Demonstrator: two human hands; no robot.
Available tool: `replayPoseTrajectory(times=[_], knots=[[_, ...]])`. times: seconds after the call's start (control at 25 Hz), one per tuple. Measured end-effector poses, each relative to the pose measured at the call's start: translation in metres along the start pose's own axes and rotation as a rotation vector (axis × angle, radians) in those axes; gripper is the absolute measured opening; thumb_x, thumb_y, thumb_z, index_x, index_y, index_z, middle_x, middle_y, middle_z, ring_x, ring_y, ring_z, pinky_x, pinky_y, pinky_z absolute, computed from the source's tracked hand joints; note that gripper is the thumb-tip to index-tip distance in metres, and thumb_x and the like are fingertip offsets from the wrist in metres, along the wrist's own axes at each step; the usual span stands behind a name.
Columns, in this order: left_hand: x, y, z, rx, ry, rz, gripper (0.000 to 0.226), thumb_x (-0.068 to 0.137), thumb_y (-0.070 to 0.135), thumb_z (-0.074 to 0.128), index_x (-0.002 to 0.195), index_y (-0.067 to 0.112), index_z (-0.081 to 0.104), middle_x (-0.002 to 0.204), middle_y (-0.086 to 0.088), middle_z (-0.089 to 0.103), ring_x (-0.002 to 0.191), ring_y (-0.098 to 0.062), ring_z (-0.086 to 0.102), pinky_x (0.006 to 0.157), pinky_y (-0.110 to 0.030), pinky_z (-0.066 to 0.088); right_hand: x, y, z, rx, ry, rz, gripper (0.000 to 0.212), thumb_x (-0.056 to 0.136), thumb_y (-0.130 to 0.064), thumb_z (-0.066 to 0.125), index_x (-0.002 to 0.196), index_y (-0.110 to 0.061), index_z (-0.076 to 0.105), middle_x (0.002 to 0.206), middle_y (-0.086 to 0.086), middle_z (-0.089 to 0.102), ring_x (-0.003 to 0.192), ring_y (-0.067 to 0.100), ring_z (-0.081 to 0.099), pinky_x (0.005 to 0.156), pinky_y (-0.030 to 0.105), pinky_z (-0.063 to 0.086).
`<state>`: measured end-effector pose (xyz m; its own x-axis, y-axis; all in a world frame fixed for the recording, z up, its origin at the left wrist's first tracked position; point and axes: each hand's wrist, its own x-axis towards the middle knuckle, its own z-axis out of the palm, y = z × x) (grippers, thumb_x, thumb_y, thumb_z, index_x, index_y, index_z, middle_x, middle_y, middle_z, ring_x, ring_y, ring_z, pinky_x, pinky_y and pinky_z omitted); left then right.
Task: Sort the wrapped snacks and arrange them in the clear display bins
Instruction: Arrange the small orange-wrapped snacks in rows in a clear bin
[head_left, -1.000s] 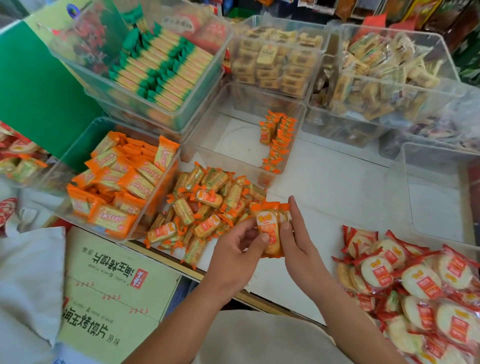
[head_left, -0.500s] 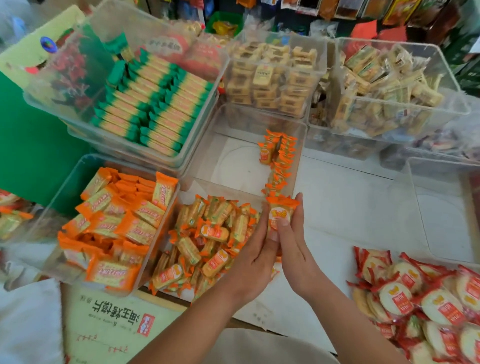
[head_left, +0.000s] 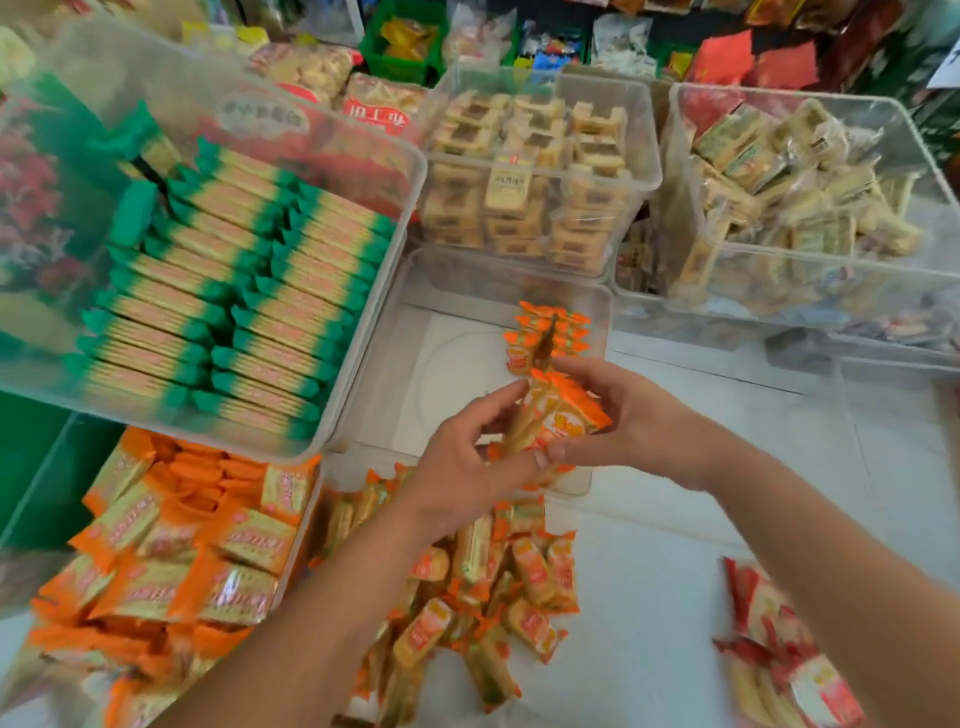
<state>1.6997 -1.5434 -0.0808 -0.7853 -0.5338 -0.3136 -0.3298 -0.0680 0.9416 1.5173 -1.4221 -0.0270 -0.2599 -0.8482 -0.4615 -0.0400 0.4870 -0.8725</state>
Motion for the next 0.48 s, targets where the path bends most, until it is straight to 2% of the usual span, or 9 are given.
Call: replayPoseTrajectory(times=[0.12,0.2,0.28,0.32,0.4,0.48], knots=[[0.034,-0.003,-0.010,0.024,0.001,0.025,0.075,0.073,0.034,0.084,0.142,0.042,0.056,0.136,0.015,0.063,0.126,-0.003,0.058,0.107,-0.038,0.051,0.049,-0.017,-0.024,-0.451,-0.087,0.015,0.081,0.067,-0.035,0.097,0.135,-0.035,0.054,0.116,-0.018,0.064,0.096,-0.007,0.065,0.078,0.009,0.049],[0.057,-0.008,-0.015,0.014,0.020,0.027,0.071,0.076,0.021,0.084,0.136,0.046,0.055,0.138,0.017,0.062,0.127,0.001,0.057,0.107,-0.025,0.046,0.080,-0.017,-0.028,-0.613,-0.043,-0.026,0.079,0.064,-0.044,0.095,0.130,-0.034,0.052,0.110,-0.020,0.061,0.092,-0.004,0.062,0.074,0.010,0.043],[0.076,-0.016,-0.021,0.055,0.036,-0.015,0.072,0.082,0.009,0.078,0.142,0.040,0.052,0.143,0.020,0.056,0.130,0.009,0.050,0.104,-0.009,0.038,0.105,-0.009,-0.024,-0.695,0.008,-0.067,0.084,0.061,-0.053,0.090,0.131,-0.029,0.050,0.115,-0.013,0.058,0.099,0.006,0.059,0.081,0.019,0.046],[0.085,-0.023,-0.022,0.099,0.058,-0.057,0.072,0.085,0.007,0.074,0.147,0.035,0.050,0.147,0.017,0.052,0.133,0.006,0.047,0.107,-0.010,0.037,0.117,-0.001,-0.021,-0.771,0.030,-0.091,0.090,0.057,-0.062,0.082,0.133,-0.026,0.049,0.120,-0.008,0.055,0.106,0.011,0.056,0.087,0.026,0.047],[0.101,-0.043,-0.025,0.199,0.126,-0.178,0.069,0.087,0.007,0.069,0.150,0.024,0.047,0.149,0.007,0.050,0.135,-0.007,0.048,0.111,-0.027,0.042,0.138,0.020,-0.013,-0.966,0.043,-0.118,0.096,0.056,-0.072,0.070,0.134,-0.021,0.050,0.127,-0.002,0.053,0.118,0.020,0.050,0.098,0.035,0.044],[0.110,-0.060,-0.024,0.225,0.137,-0.268,0.064,0.088,0.007,0.068,0.148,0.021,0.050,0.144,0.000,0.055,0.125,-0.015,0.057,0.100,-0.031,0.050,0.154,0.040,-0.003,-1.168,0.026,-0.101,0.089,0.067,-0.069,0.073,0.136,-0.019,0.050,0.133,0.001,0.052,0.125,0.025,0.044,0.105,0.041,0.039]])
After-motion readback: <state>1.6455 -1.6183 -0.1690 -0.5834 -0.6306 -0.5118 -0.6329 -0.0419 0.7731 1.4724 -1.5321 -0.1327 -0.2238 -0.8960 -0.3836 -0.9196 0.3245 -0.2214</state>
